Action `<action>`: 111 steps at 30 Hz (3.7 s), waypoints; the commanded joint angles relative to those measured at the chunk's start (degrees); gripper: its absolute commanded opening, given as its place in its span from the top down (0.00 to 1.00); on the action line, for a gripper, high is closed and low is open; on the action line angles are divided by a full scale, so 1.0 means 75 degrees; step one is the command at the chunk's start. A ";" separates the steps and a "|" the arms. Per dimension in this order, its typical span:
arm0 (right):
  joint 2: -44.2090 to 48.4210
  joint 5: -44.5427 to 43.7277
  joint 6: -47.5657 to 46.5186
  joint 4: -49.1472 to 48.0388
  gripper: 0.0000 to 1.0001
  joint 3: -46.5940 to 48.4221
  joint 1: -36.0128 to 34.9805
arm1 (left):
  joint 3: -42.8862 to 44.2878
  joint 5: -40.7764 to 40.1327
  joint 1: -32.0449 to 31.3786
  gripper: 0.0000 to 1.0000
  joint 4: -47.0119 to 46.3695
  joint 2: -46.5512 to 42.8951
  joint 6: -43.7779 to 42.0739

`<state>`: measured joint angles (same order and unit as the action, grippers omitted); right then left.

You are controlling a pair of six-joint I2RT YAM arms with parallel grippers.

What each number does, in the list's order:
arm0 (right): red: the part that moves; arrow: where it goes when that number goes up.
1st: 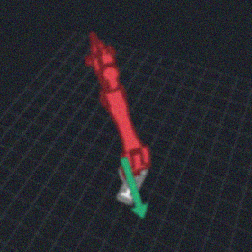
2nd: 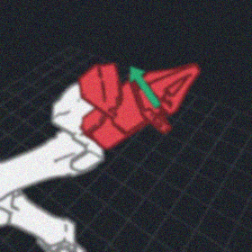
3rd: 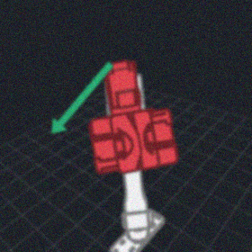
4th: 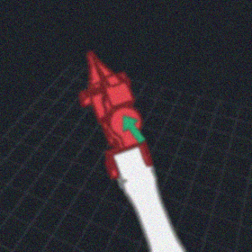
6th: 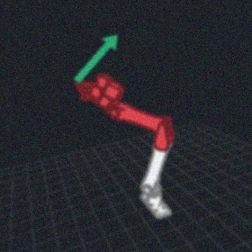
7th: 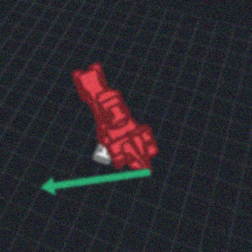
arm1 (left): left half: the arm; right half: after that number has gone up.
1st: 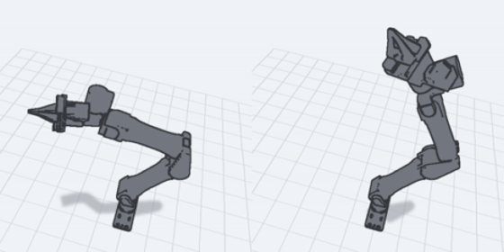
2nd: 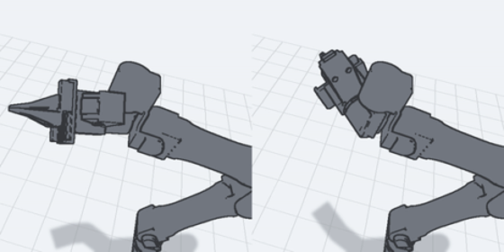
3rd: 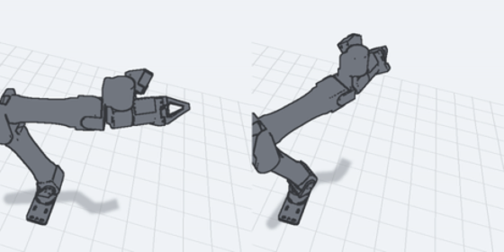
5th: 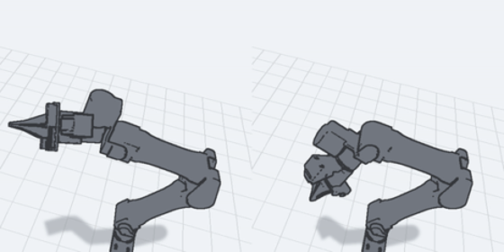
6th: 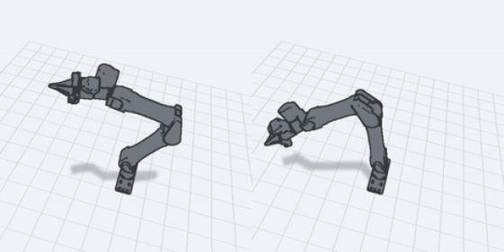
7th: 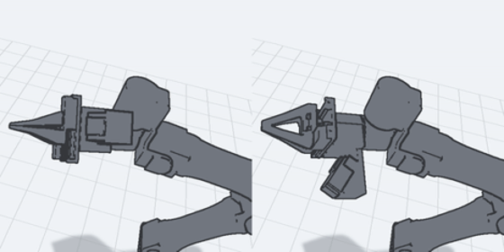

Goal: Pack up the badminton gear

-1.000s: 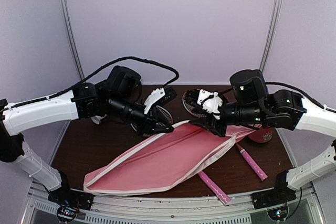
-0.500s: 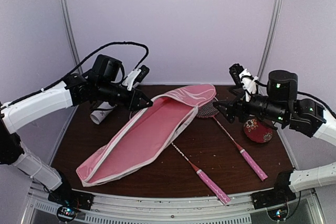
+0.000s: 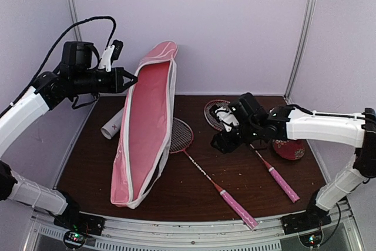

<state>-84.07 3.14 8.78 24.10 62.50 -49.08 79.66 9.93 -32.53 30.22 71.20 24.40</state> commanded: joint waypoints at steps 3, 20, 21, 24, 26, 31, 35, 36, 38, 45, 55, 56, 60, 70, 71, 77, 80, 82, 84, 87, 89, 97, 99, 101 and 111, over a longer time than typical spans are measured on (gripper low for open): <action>-0.1548 0.0951 0.0308 0.0065 0.45 0.1090 -0.0001 | 0.0020 -0.0468 0.0109 1.00 -0.0478 -0.0315 -0.0033; -0.4666 0.1246 0.0354 0.1111 0.54 0.3512 -0.0346 | -0.0453 -0.0536 0.0142 1.00 -0.0860 -0.0482 -0.0101; -0.4792 0.1256 0.0375 0.1151 0.54 0.3611 -0.0357 | -0.0466 -0.0545 0.0133 1.00 -0.0875 -0.0481 -0.0091; -0.5132 0.1213 0.0449 0.1248 0.57 0.3812 -0.0381 | -0.0543 -0.0578 0.0135 1.00 -0.0962 -0.0520 -0.0079; -0.5273 0.1194 0.0503 0.1252 0.59 0.3859 -0.0383 | -0.0594 -0.0611 0.0138 1.00 -0.1026 -0.0548 -0.0078; -0.5464 0.1059 0.0658 0.1254 0.65 0.3783 -0.0382 | -0.0619 -0.0616 0.0135 1.00 -0.1030 -0.0528 -0.0080; -0.5389 0.0806 0.0835 0.1204 0.84 0.3597 -0.0365 | -0.0658 -0.0682 0.0140 1.00 -0.1064 -0.0510 -0.0069; -0.5287 0.0729 0.0920 0.1164 0.92 0.3507 -0.0350 | -0.0670 -0.0691 0.0142 1.00 -0.1083 -0.0498 -0.0067; -0.5004 0.0610 0.1070 0.0996 1.00 0.3272 -0.0319 | -0.0694 -0.0730 0.0131 1.00 -0.1099 -0.0462 -0.0077; -0.3604 0.0199 0.1644 0.0386 1.00 0.2465 -0.0193 | -0.0754 -0.0805 0.0140 1.00 -0.1247 -0.0330 0.0056; -0.1003 -0.1256 0.2480 0.1077 1.00 0.1182 -0.0005 | -0.0829 -0.0782 0.0112 1.00 -0.1665 0.0055 0.0607; -0.0735 -0.1311 0.2504 0.1117 1.00 0.0964 0.0001 | -0.0825 -0.0751 0.0093 1.00 -0.1706 0.0129 0.0681; 0.0357 -0.1299 0.2710 0.1357 1.00 0.0122 -0.0006 | -0.0865 -0.0984 -0.0177 1.00 -0.1981 0.0428 0.0903; 0.2220 -0.1502 0.2741 0.2063 1.00 -0.1283 -0.0479 | -0.0876 -0.1322 -0.0902 1.00 -0.2441 0.1637 0.1474; 0.2240 -0.1509 0.2732 0.2184 1.00 -0.1266 -0.0615 | -0.0863 -0.1409 -0.0987 1.00 -0.2446 0.1770 0.1556; 0.2114 -0.1333 0.2857 0.2601 1.00 -0.1332 -0.1242 | -0.0674 -0.1525 -0.1439 1.00 -0.2578 0.2593 0.1867; 0.1992 -0.1021 0.3007 0.2468 1.00 -0.1576 -0.1406 | -0.0673 -0.1392 -0.1585 1.00 -0.2821 0.2851 0.1940; 0.1870 -0.1002 0.3074 0.2425 1.00 -0.1658 -0.1540 | -0.0691 -0.1360 -0.1668 1.00 -0.2933 0.2951 0.2010; 0.1645 -0.0890 0.3117 0.2225 1.00 -0.1722 -0.1596 | -0.0748 -0.1269 -0.1744 1.00 -0.3103 0.3053 0.2082; 0.1152 -0.0773 0.3210 0.1867 1.00 -0.1734 -0.1789 | -0.0890 -0.1220 -0.1855 1.00 -0.3325 0.3188 0.2235; 0.0827 -0.0629 0.3254 0.1628 1.00 -0.1733 -0.1876 | -0.0988 -0.1237 -0.1921 1.00 -0.3424 0.3268 0.2304; -0.0712 -0.0876 0.3234 0.1313 1.00 -0.0395 -0.1857 | -0.1212 -0.0800 -0.2047 1.00 -0.3712 0.3594 0.2213; -0.1048 -0.0871 0.3366 0.1117 1.00 -0.0105 -0.1800 | -0.1340 -0.0615 -0.2060 1.00 -0.3828 0.3608 0.2213; -0.1295 -0.0844 0.3551 0.0826 1.00 0.0029 -0.1688 | -0.1483 -0.0366 -0.2072 1.00 -0.3959 0.3626 0.2175; -0.2428 -0.0211 0.4372 -0.0661 1.00 0.0638 -0.1032 | -0.1701 0.0900 -0.2072 1.00 -0.4242 0.4035 0.1905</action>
<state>-100.16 0.05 37.98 26.59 64.14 -58.46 67.57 11.55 -47.70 2.92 99.74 39.86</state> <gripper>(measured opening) 0.065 0.018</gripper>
